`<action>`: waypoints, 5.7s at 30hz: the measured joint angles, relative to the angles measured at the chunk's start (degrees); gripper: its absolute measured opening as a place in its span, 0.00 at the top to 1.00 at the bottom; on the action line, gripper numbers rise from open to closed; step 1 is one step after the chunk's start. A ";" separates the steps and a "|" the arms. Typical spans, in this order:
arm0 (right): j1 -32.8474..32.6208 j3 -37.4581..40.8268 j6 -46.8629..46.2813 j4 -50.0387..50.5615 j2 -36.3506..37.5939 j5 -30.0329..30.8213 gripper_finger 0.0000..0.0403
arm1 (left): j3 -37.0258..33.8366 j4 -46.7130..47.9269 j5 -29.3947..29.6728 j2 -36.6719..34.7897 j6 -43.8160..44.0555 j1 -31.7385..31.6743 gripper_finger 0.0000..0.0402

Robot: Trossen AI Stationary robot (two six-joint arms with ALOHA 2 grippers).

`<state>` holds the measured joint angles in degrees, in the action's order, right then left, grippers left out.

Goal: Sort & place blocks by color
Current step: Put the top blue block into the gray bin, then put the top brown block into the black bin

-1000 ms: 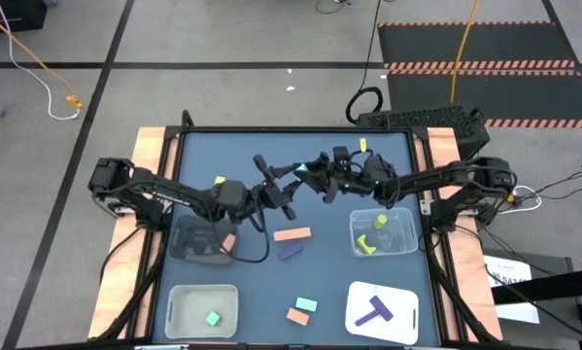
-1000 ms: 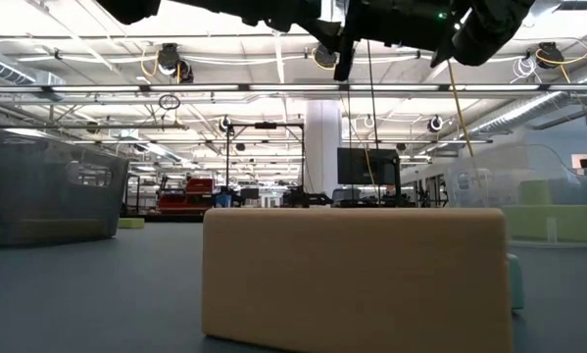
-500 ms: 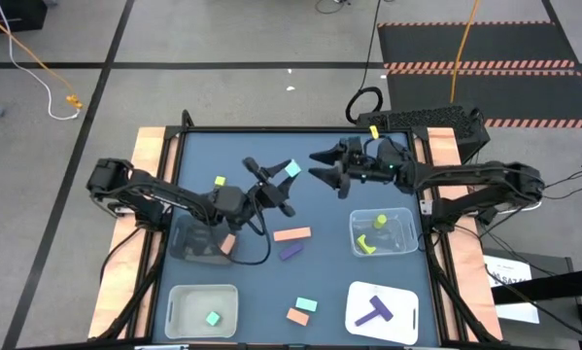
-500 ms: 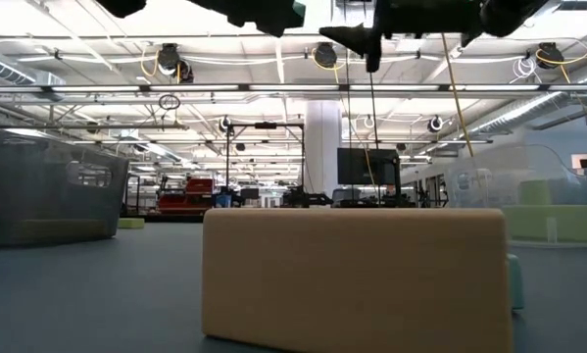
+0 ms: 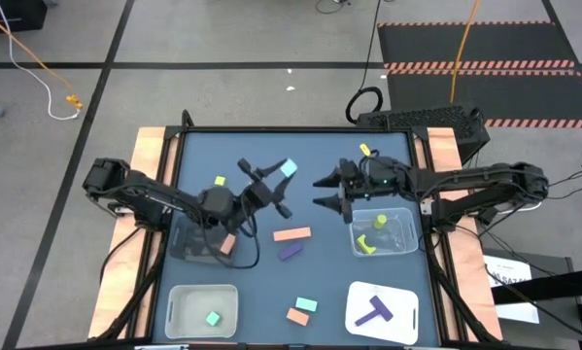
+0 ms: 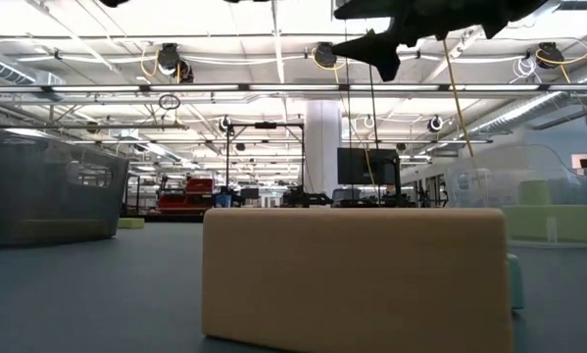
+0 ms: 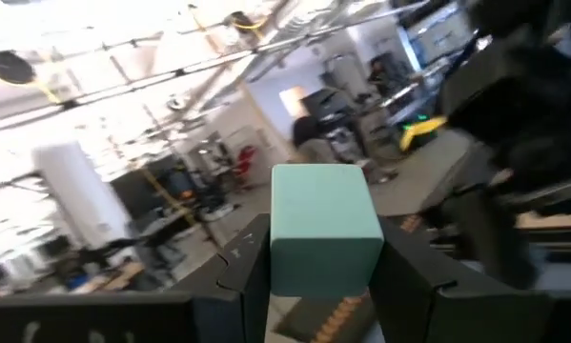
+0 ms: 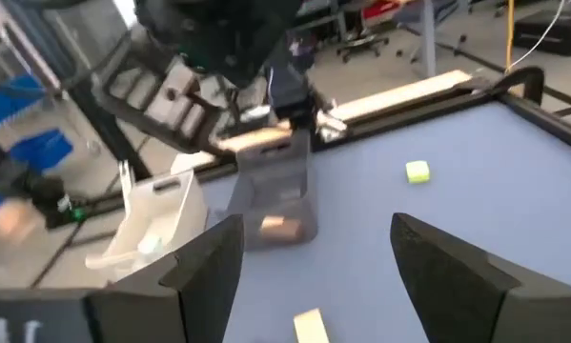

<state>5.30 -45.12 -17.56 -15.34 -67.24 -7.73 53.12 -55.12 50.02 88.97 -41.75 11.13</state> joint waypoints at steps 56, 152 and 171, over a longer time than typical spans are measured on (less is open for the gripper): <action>-3.21 0.06 8.12 0.01 -12.40 0.15 0.37 | -0.02 93.07 -59.23 -9.18 153.34 33.53 0.56; -4.19 -0.01 38.30 -14.18 -6.64 24.25 0.72 | -0.02 65.70 -17.66 -9.49 84.91 7.29 0.41; -6.03 -0.01 63.06 -16.39 -8.03 43.53 0.72 | 0.00 36.89 -7.89 -9.49 68.70 -2.14 0.41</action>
<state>-0.73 -45.12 45.50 -31.73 -75.26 35.80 53.12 -18.22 42.13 79.48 26.95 9.00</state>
